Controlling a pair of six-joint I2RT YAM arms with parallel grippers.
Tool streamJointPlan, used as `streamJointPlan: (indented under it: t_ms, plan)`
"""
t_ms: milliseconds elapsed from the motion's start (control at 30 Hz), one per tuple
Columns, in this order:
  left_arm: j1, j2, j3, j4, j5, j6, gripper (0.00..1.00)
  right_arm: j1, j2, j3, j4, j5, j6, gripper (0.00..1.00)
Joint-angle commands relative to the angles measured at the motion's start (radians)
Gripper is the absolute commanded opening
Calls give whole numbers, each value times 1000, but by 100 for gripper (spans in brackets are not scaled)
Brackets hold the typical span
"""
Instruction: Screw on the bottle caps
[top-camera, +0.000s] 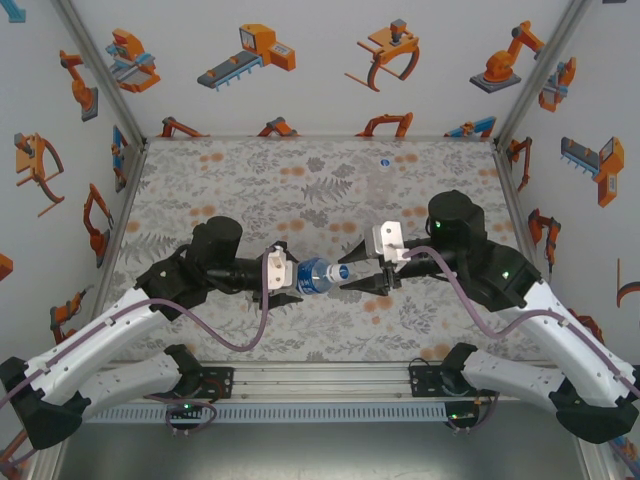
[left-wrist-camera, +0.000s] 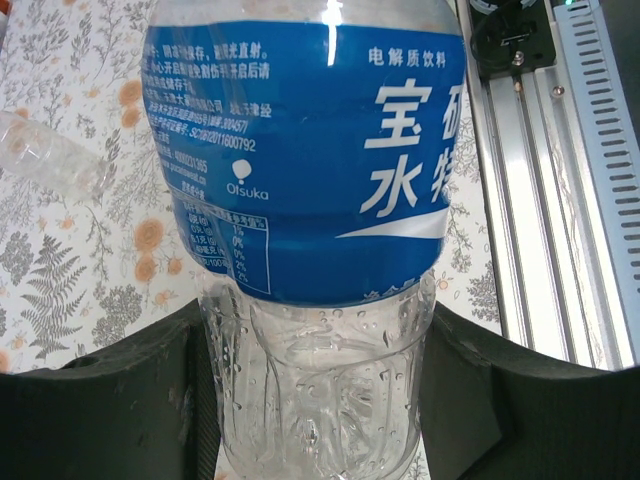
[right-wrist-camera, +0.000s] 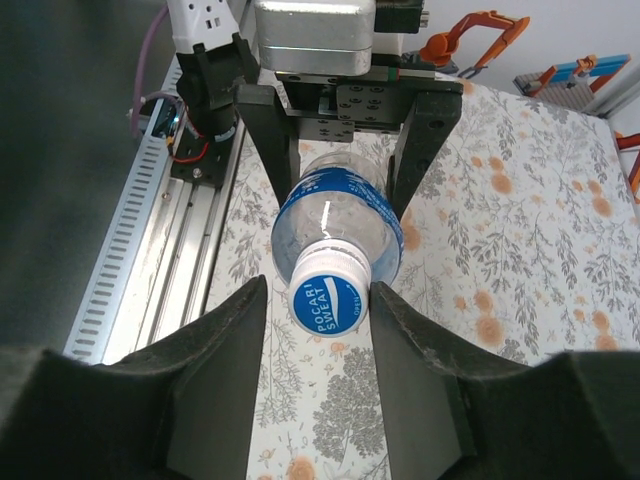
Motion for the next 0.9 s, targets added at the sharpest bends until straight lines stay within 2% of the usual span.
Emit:
streamJointPlan:
  t_ms: [0, 100, 200, 300, 400, 533, 700, 767, 867]
  plan:
    - [-5, -18, 17, -3, 31, 15, 0, 2, 1, -6, 43, -3, -18, 40]
    - [-5, -15, 17, -3, 26, 15, 0, 2, 0, -14, 63, 12, 11, 31]
    - [-5, -10, 18, 3, 17, 13, 0, 2, -5, -34, 105, 78, 137, 21]
    - [-5, -3, 14, 25, 8, 10, 0, 2, -16, -68, 154, 169, 353, 10]
    - [-5, 9, 5, 59, -7, 5, 0, 1, -37, -114, 217, 301, 663, 0]
    - [-6, 35, 0, 104, -29, 10, 0, 1, -51, -154, 203, 510, 1147, 0]
    - [-5, 64, 6, 127, -36, 20, 0, 1, -46, -178, 112, 612, 1636, 0]
    - [-5, 70, 7, 128, -35, 21, 0, 2, -54, -195, 102, 647, 1747, 0]
    - [-6, 69, 5, 128, -33, 20, 0, 2, -52, -202, 124, 656, 1770, 0]
